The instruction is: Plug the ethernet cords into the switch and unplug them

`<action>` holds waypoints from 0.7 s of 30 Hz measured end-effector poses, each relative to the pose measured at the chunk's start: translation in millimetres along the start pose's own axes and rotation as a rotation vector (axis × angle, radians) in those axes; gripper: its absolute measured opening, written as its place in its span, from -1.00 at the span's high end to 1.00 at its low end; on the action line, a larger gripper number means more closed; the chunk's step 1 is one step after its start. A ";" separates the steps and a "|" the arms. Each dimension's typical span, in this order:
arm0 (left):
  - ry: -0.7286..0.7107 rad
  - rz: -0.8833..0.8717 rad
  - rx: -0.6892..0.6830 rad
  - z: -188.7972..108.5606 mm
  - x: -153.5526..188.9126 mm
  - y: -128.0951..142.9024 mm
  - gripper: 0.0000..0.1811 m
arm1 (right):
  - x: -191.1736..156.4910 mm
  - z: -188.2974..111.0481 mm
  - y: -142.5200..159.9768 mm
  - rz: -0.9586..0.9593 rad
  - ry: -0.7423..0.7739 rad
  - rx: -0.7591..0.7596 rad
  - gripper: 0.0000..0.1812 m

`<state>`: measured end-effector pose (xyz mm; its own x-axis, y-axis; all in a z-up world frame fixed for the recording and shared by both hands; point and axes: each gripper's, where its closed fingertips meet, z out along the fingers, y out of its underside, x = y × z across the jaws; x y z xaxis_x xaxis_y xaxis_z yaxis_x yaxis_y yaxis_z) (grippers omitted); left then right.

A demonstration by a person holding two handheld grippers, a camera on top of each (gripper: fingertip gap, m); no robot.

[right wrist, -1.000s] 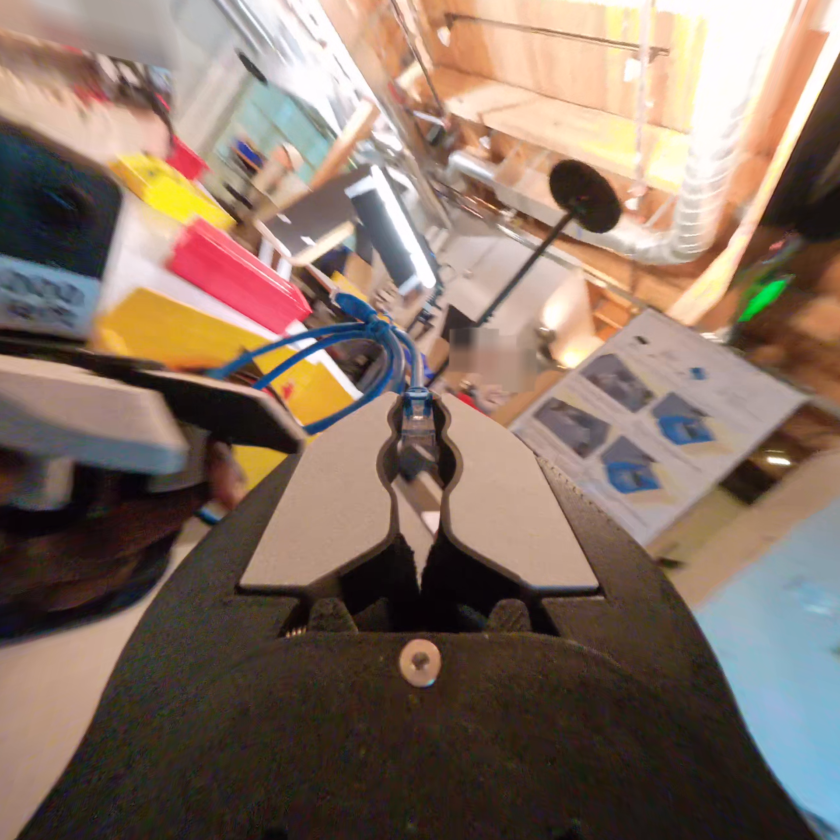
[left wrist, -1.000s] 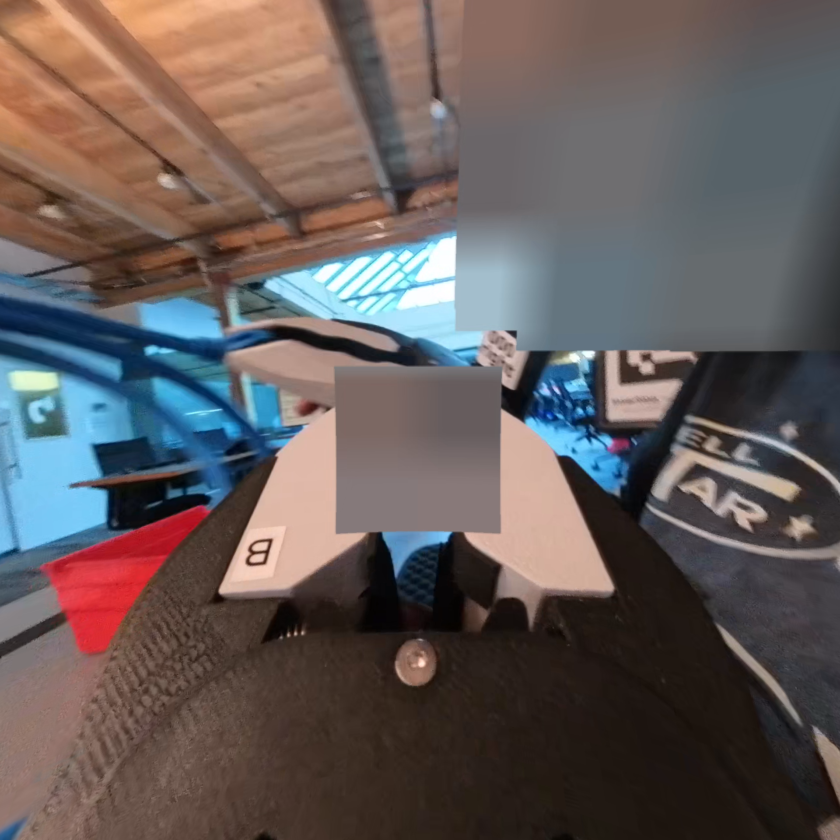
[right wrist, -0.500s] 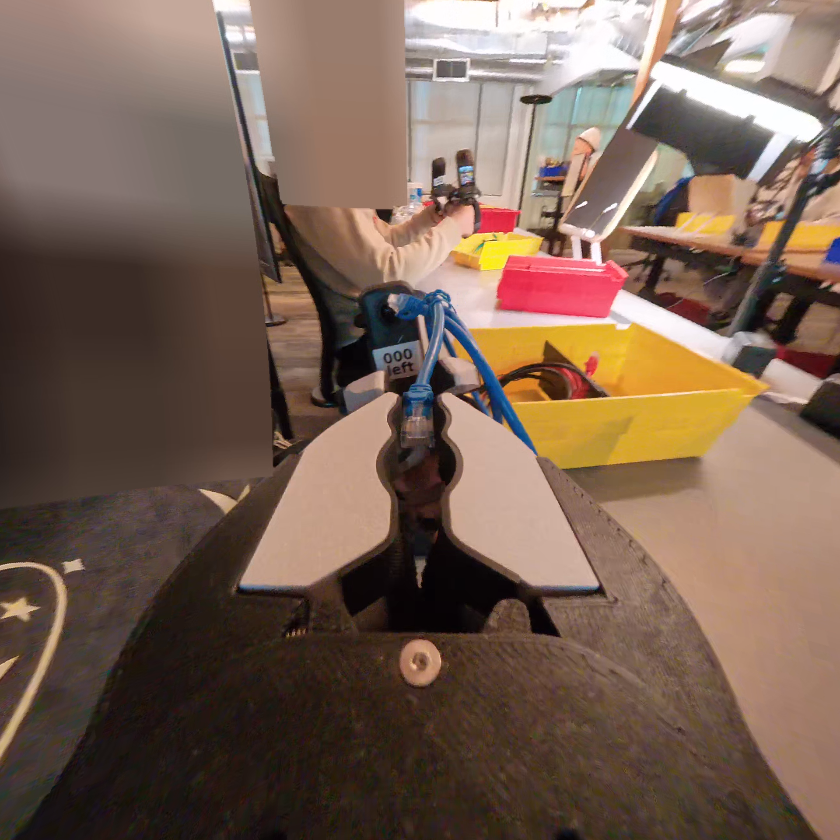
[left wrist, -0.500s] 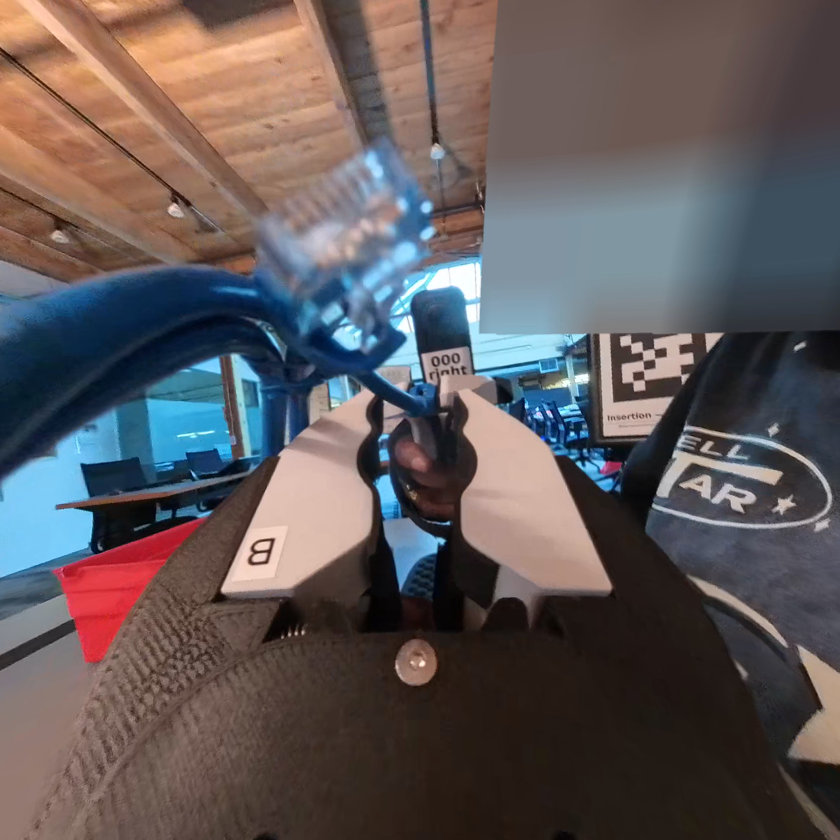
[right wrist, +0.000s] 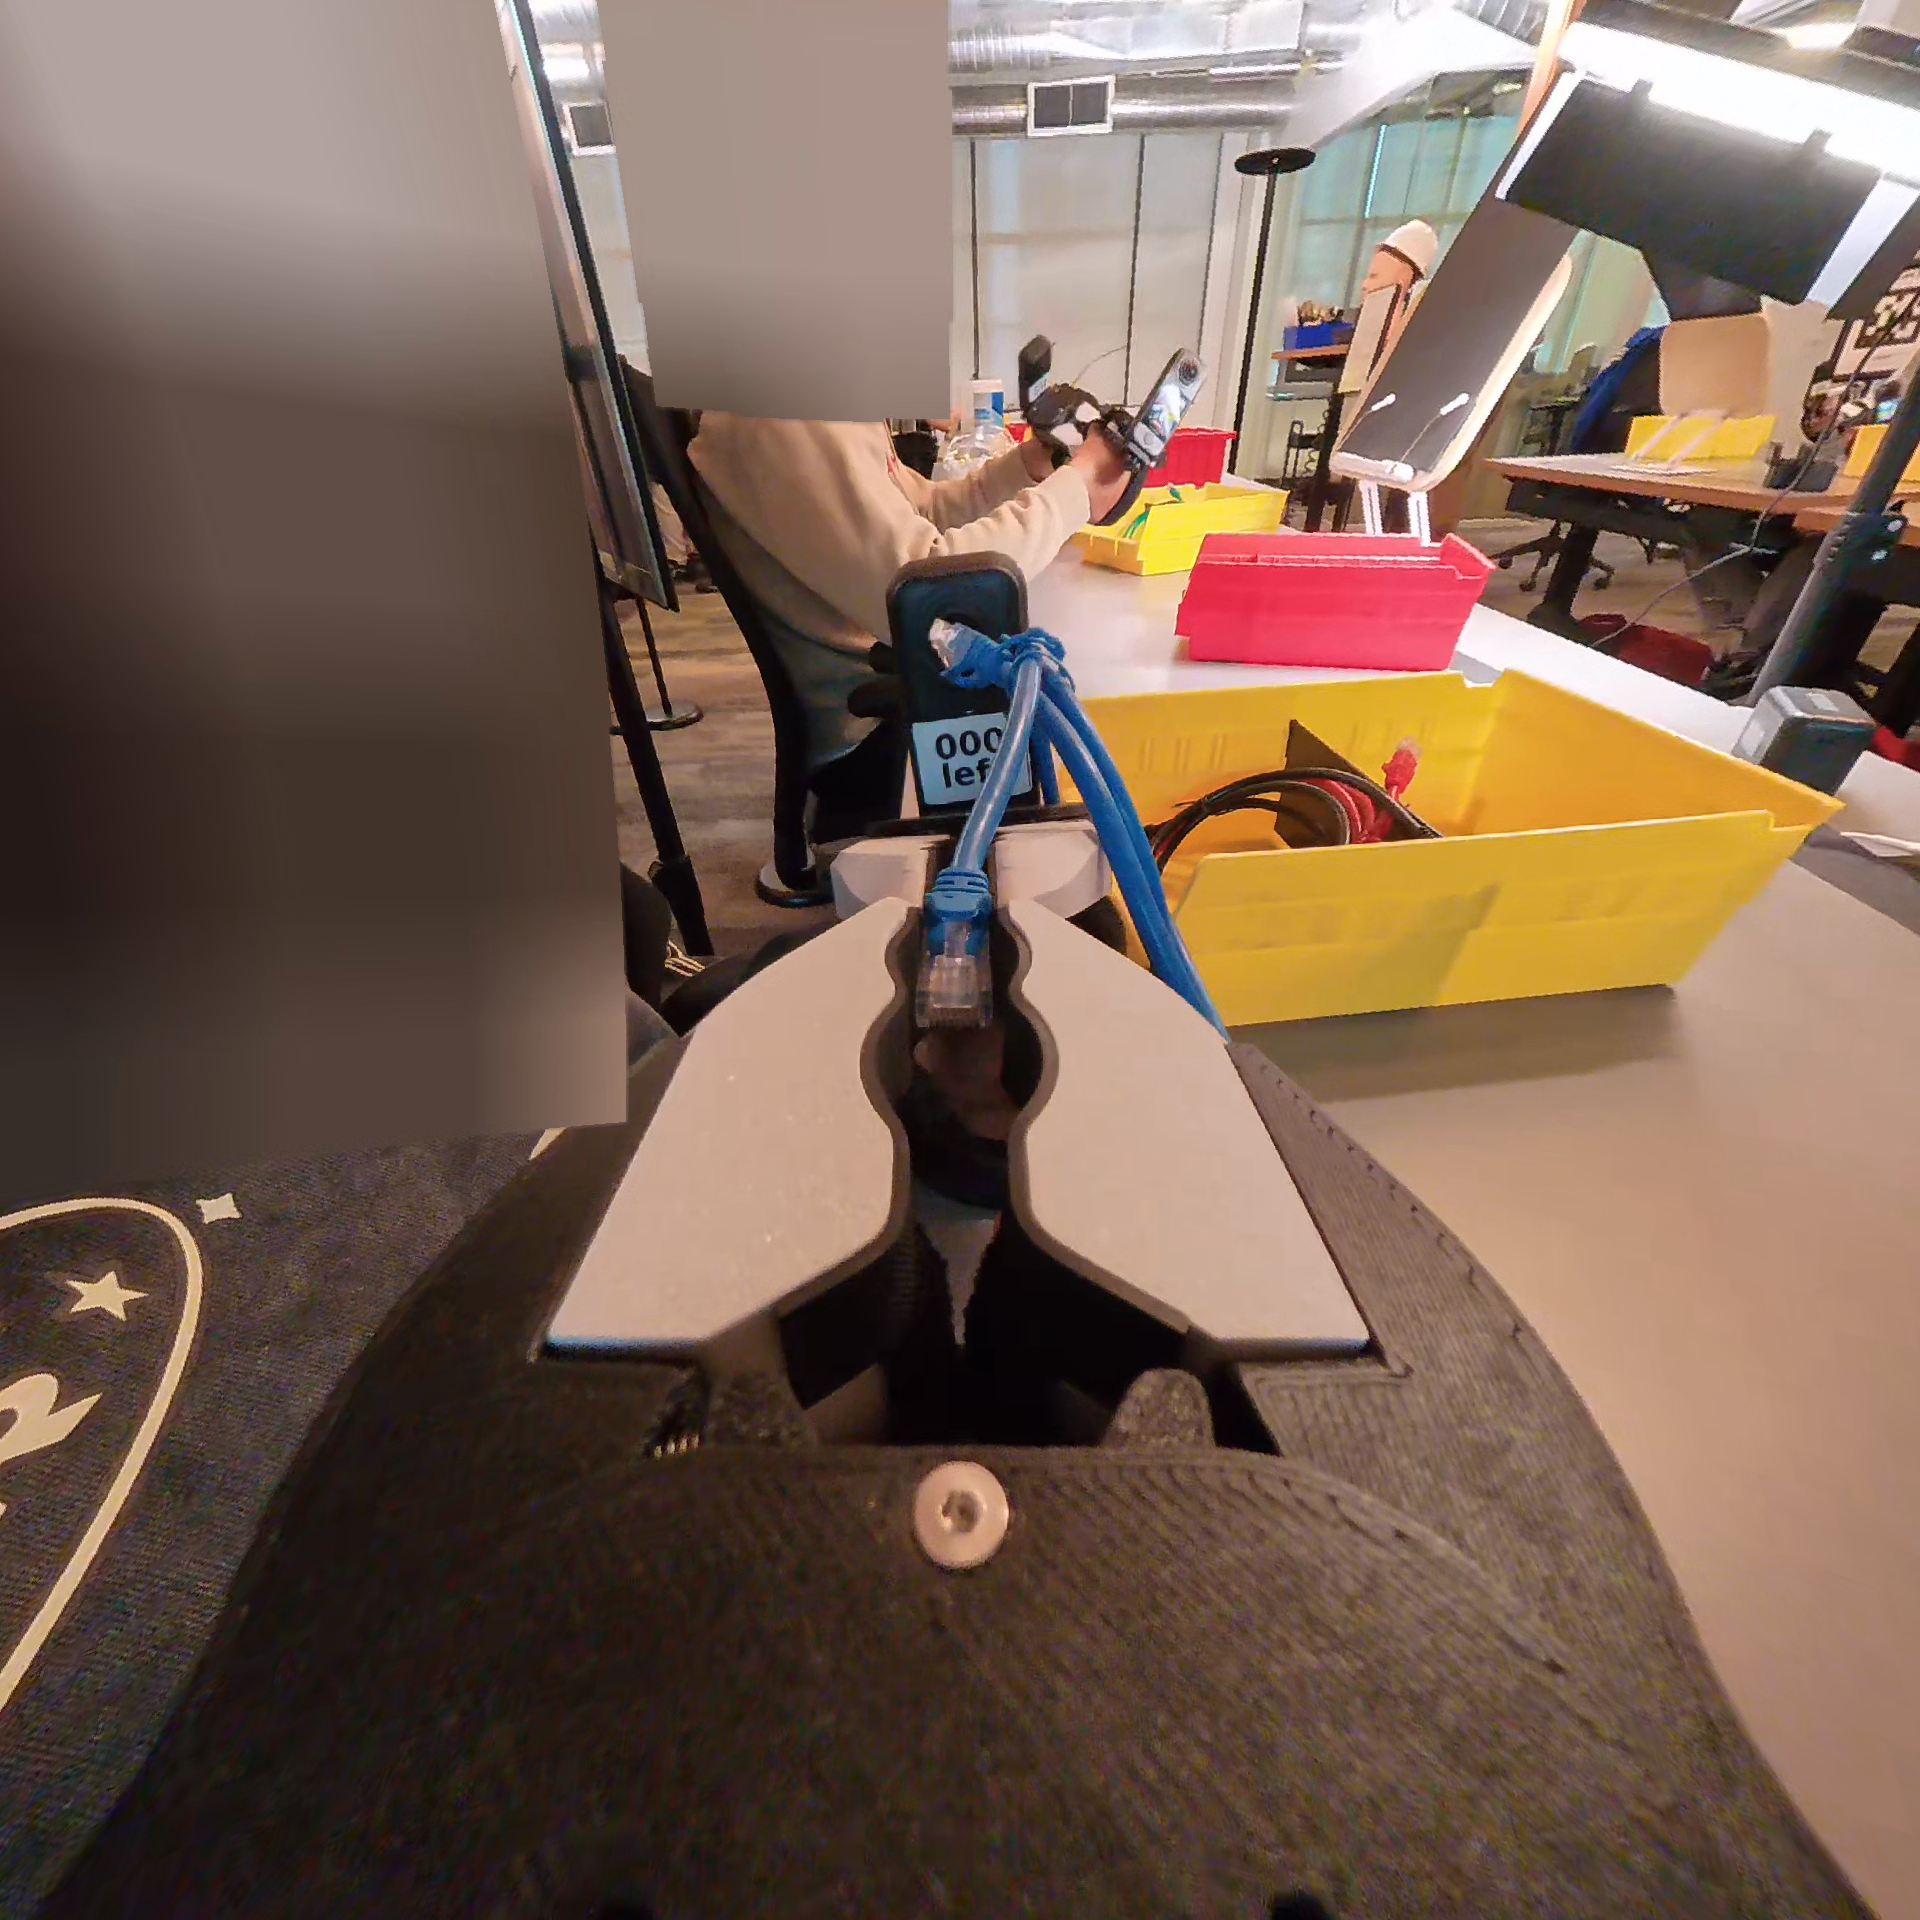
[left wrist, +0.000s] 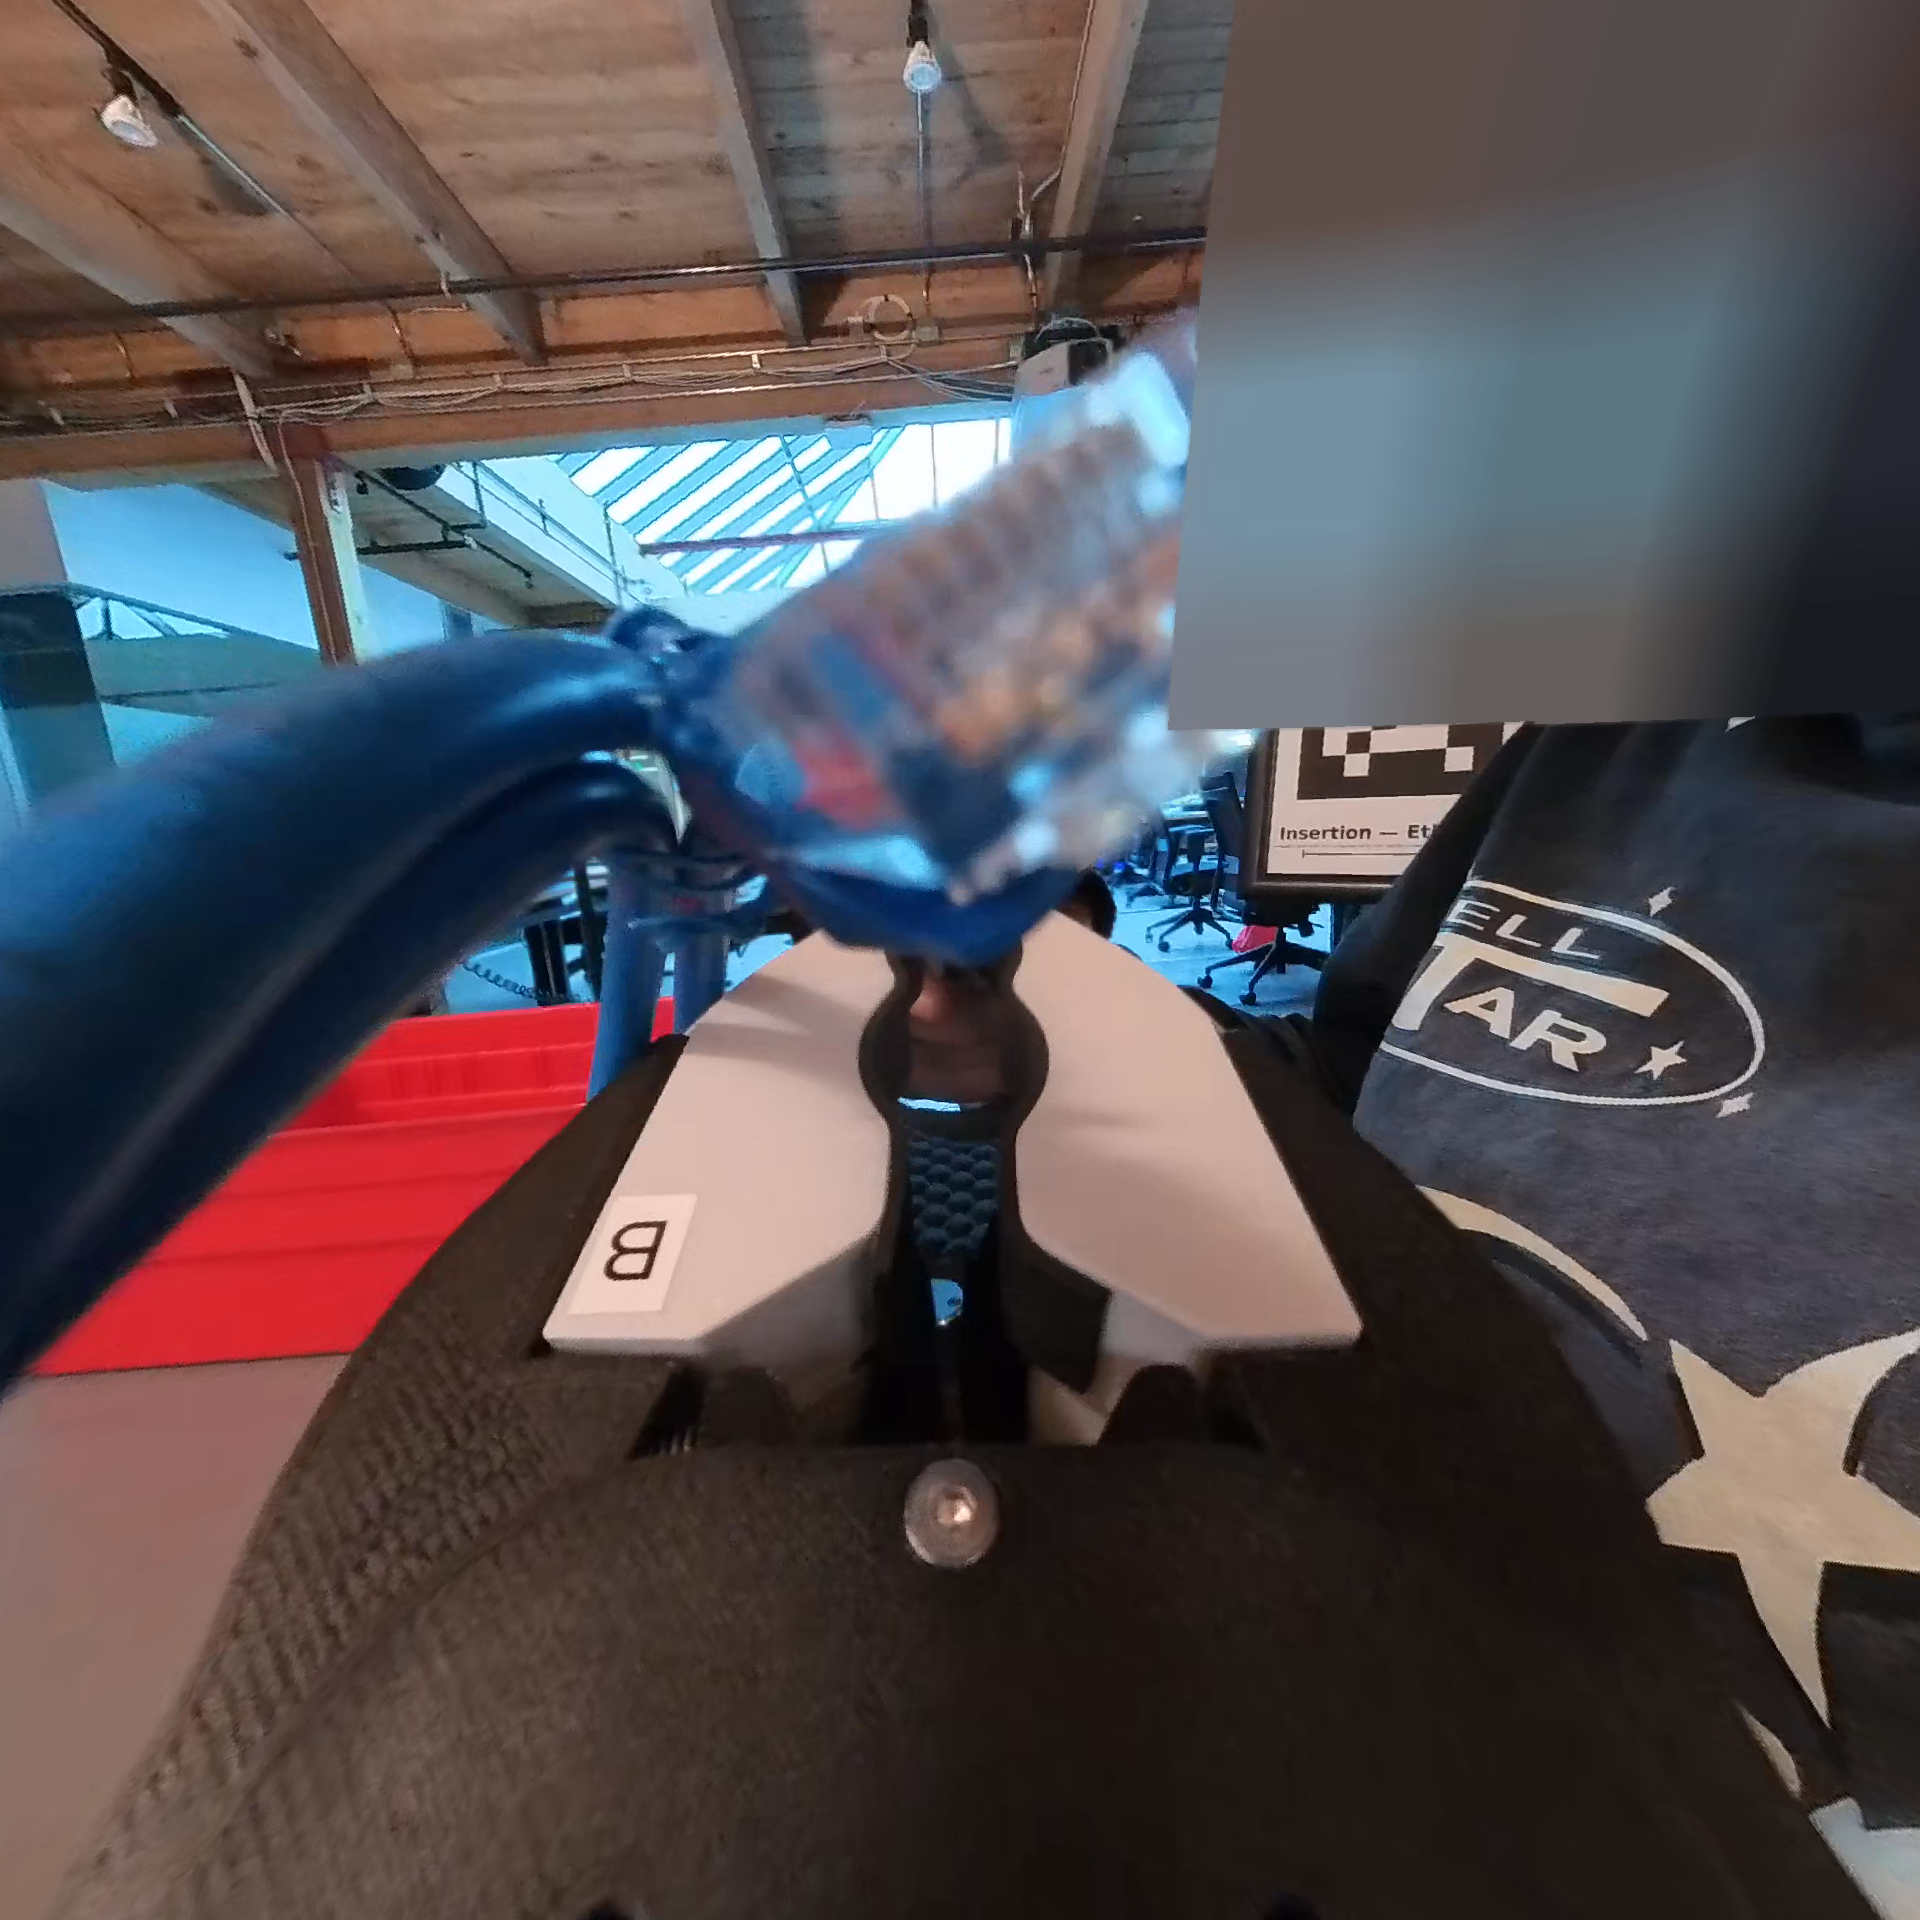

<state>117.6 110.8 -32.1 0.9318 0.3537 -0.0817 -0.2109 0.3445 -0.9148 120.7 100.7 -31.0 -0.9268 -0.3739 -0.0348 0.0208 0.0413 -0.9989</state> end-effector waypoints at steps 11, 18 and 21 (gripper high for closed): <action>-0.034 0.027 0.022 -2.6 -5.2 -3.6 0.88 | 2.9 -7.8 -1.3 -0.042 0.031 0.052 0.86; -0.010 0.023 0.009 -1.0 -0.9 -0.6 0.84 | 1.1 -9.8 3.7 -0.049 0.030 -0.001 0.86; 0.017 0.016 -0.008 0.5 3.7 1.6 0.73 | 1.3 -9.8 7.6 -0.032 0.017 -0.019 0.86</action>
<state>120.5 113.1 -33.7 0.9333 0.3441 -0.1026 -0.2232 0.3322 -0.9164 116.0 109.6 -38.3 -0.9330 -0.3597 -0.0021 -0.0159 0.0472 -0.9988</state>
